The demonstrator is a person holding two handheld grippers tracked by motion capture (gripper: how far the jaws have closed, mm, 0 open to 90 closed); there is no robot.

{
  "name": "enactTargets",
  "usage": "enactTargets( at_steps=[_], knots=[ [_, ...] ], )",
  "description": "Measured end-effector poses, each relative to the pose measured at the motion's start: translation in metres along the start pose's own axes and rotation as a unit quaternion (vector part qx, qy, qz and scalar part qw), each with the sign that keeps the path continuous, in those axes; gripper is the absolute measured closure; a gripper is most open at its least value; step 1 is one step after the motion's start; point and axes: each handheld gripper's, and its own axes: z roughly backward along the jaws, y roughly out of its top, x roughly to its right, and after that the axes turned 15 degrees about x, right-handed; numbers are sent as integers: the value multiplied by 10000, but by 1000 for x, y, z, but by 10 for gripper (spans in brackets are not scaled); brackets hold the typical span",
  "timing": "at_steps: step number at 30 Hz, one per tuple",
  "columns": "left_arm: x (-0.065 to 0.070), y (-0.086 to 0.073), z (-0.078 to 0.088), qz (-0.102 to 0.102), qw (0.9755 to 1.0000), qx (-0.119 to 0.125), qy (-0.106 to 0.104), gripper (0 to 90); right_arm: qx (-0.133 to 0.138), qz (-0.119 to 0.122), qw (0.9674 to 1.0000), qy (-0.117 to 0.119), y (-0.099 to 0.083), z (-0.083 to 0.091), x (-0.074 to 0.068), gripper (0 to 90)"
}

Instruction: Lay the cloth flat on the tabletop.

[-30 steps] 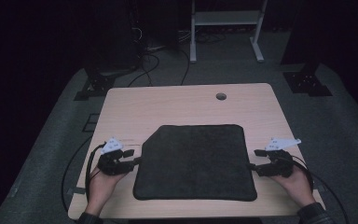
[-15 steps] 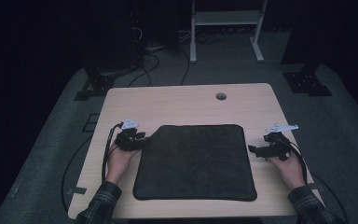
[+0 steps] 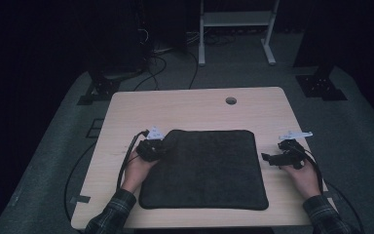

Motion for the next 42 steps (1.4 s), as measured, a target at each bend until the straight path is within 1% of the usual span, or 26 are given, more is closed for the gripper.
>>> enactTargets(
  at_steps=[2, 3, 4, 6, 7, 8, 9, 10, 11, 13, 14, 17, 19, 21, 23, 24, 25, 26, 29, 30, 31, 34, 37, 39, 40, 42],
  knots=[
    [6, -1, -5, -18, 9998, -91, -152, 784, -7, 16, 10000, -4, 0, 0, 0, 120],
    [8, -1, -6, -92, 9996, -137, -219, 747, -15, 22, 10000, -1, -1, 0, 0, 120],
    [8, -1, -6, -92, 9996, -137, -219, 694, -13, 14, 10000, -3, -1, 0, 0, 120],
    [13, 1, -7, -155, 9996, -64, -230, 670, -10, 22, 10000, 1, -1, 0, 1, 120],
    [14, 5, -2, -183, 9995, 130, -209, 626, -25, 6, 10000, 2, -2, 0, 1, 120],
    [14, 8, 2, -193, 9994, 253, -145, 607, -34, 10, 10000, 3, -2, 0, 1, 120],
    [14, 8, 2, -193, 9994, 253, -145, 602, -34, 10, 10000, 3, -2, 0, 1, 120],
    [9, 15, 11, -166, 9988, 470, -20, 594, -33, 31, 10000, 13, -2, 0, 1, 120],
    [9, 15, 11, -166, 9988, 470, -20, 594, -33, 31, 10000, 13, -2, 0, 1, 120],
    [2, 20, 20, -122, 9977, 652, 159, 591, -27, 46, 10000, 13, -2, 1, 1, 120],
    [-8, 23, 25, -107, 9970, 688, 329, 572, -24, 52, 10000, 14, -1, 1, 0, 120],
    [-21, 20, 23, 108, 9973, 638, 345, 527, -26, 65, 10000, 23, -1, 1, 0, 120],
    [-24, 17, 20, 169, 9975, 579, 360, 496, -29, 70, 10000, 26, -1, 1, 0, 120],
    [-27, 8, 11, 174, 9989, 301, 329, 494, -26, 66, 10000, 30, -1, 1, 0, 120],
    [-28, 5, 7, 174, 9991, 200, 334, 496, -25, 56, 10000, 27, -1, 1, 0, 120],
    [-29, 3, 5, 208, 9993, 120, 290, 561, -22, 56, 10000, 28, -1, 1, 1, 120],
    [-30, 1, 4, 235, 9994, 56, 250, 665, -25, 58, 10000, 23, -1, 1, 1, 120],
    [-31, 0, 2, 210, 9995, -59, 236, 839, -34, 62, 10000, 31, -2, 1, 1, 120],
    [-37, 2, 1, 170, 9992, -138, 329, 855, -47, 73, 10000, 27, -2, 1, 1, 120],
    [-41, 6, 3, 107, 9988, -97, 469, 855, -41, 101, 9999, 22, -2, 2, 1, 120],
    [-43, 7, 4, 92, 9986, -86, 515, 855, -41, 101, 9999, 22, -2, 2, 1, 120],
    [-59, 13, 8, 51, 9960, 32, 895, 854, -36, 105, 9999, 12, -1, 2, 1, 120],
    [-72, 12, 6, 31, 9932, -34, 1160, 846, -45, 109, 9999, 28, -2, 1, 1, 120],
    [-80, 8, 5, 149, 9904, 23, 1375, 762, -55, 113, 9999, 33, -3, 1, 1, 117],
    [-84, 6, 7, 228, 9897, 40, 1414, 661, -71, 110, 9999, 27, -3, 1, 1, 111],
    [-84, 5, 10, 314, 9903, 111, 1350, 550, -74, 126, 9999, 10, -4, 1, 2, 105]
  ],
)
